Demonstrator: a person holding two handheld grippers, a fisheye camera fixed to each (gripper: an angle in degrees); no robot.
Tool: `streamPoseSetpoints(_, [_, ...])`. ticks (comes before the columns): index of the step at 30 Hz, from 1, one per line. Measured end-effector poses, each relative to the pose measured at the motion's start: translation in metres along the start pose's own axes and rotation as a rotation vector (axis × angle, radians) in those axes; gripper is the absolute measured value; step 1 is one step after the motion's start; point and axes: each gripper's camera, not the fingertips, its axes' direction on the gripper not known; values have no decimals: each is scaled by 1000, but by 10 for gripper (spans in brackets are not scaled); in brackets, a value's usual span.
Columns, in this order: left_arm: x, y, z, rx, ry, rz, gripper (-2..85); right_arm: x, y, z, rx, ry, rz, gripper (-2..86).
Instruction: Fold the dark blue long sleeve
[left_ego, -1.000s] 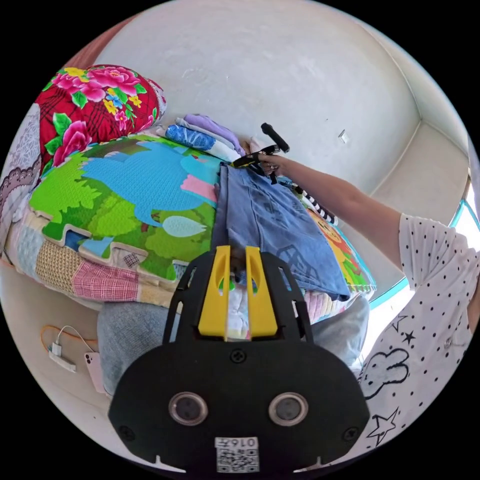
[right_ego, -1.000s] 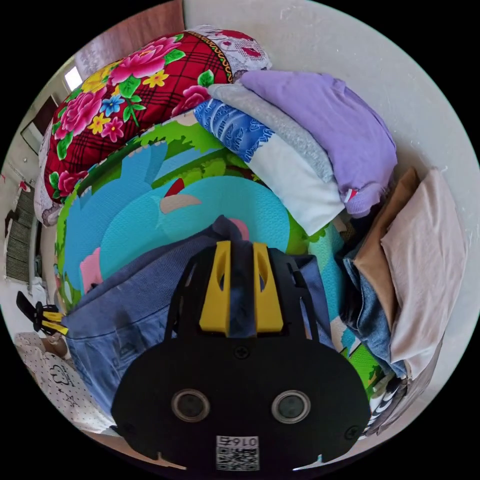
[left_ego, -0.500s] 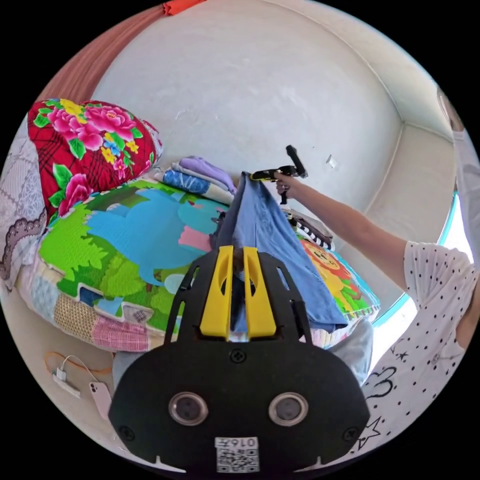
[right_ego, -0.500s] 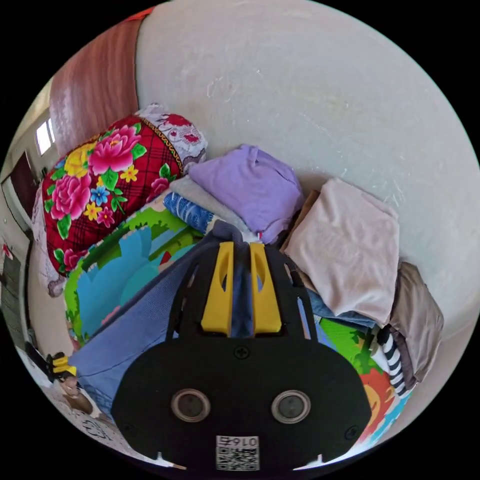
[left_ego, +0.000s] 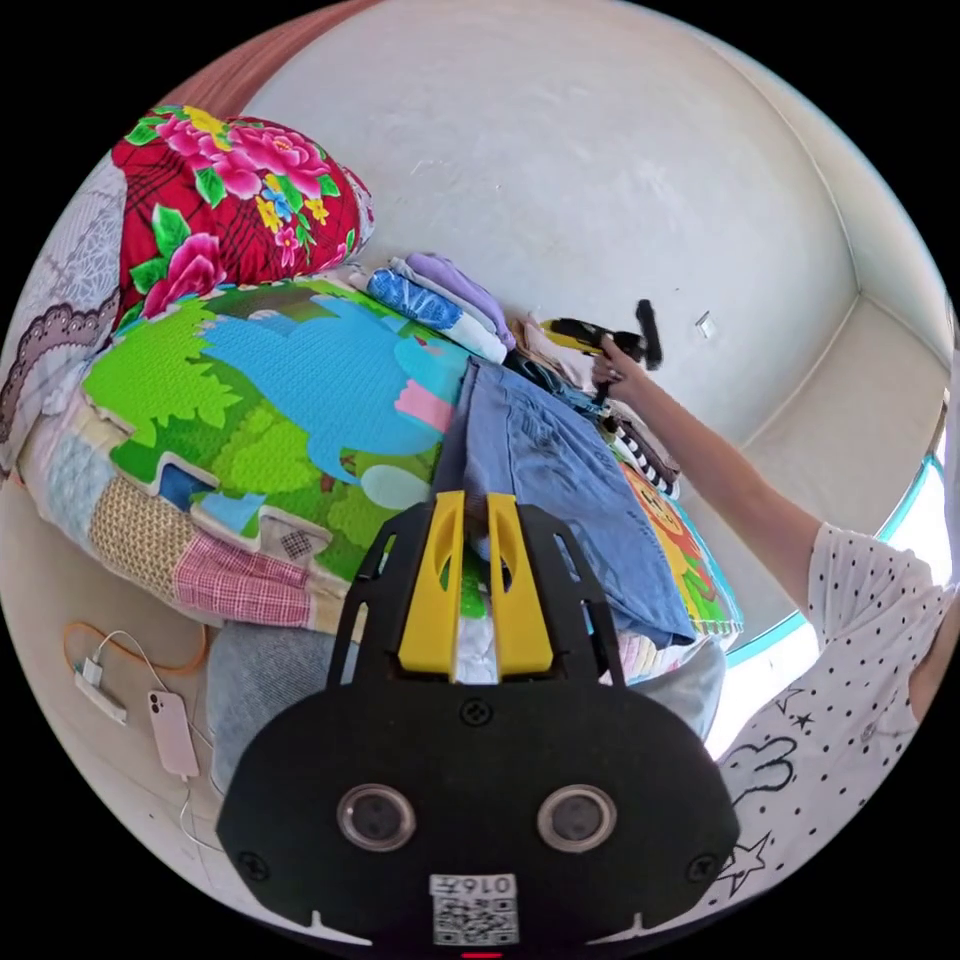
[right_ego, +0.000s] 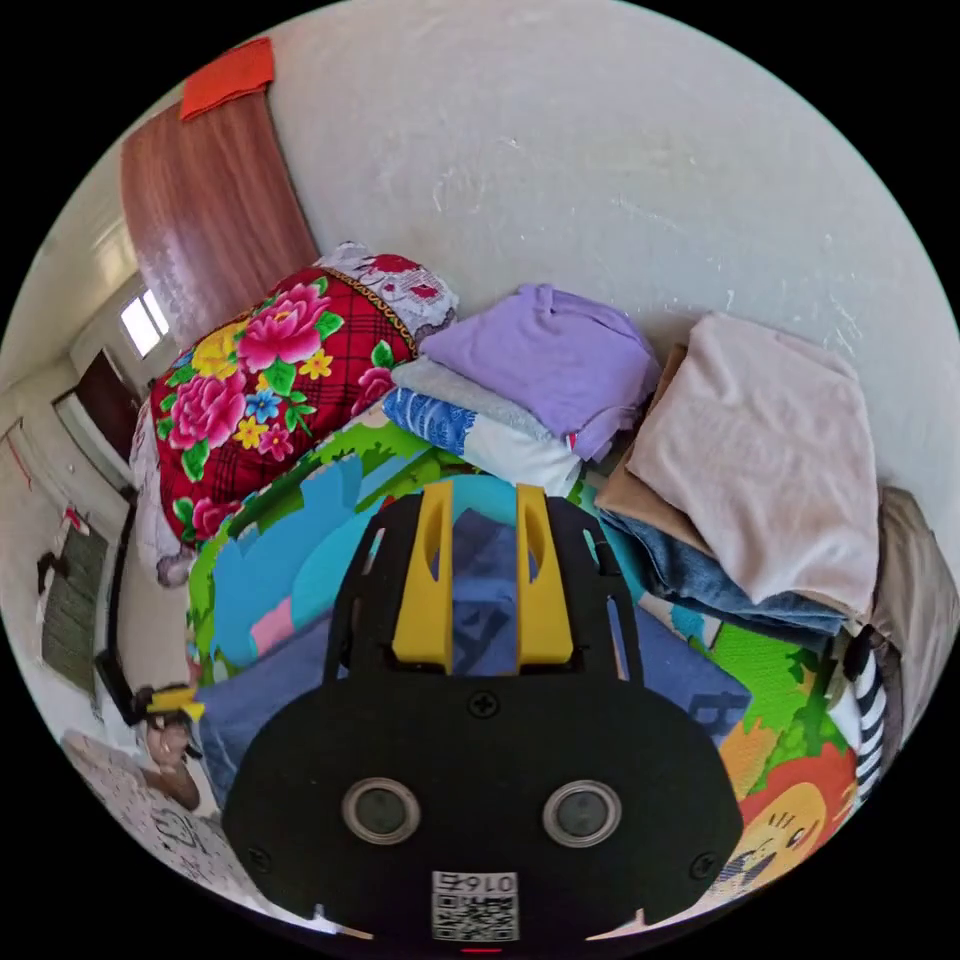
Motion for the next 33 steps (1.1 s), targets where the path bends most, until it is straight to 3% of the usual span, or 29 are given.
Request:
streamPoseSetpoints(5, [-13,-1,-13,45,-38,-98,-1,-35,136,-85,21,38,-179,73])
streamPoseSetpoints(8, [-1,-16,-27,91,-42,17,13,-62,228,-128,55,55,-235,71])
streamPoseSetpoints(12, [22,-64,-2,-80,64,234,67,-97,333,-162,114,110,-208,73])
streamPoseSetpoints(16, [33,-87,50,-326,-17,310,87,-125,405,-158,126,136,-191,87])
streamPoseSetpoints(18, [36,-85,66,-389,-68,328,94,-134,428,-149,109,145,-180,98])
streamPoseSetpoints(25, [43,-89,50,-284,-212,314,86,-124,487,-143,161,7,-17,121])
streamPoseSetpoints(30, [40,-96,64,-407,-23,311,30,-106,510,-152,160,-52,-6,117])
streamPoseSetpoints(33, [38,-99,58,-383,-42,298,-1,-102,527,-157,175,-22,-2,114])
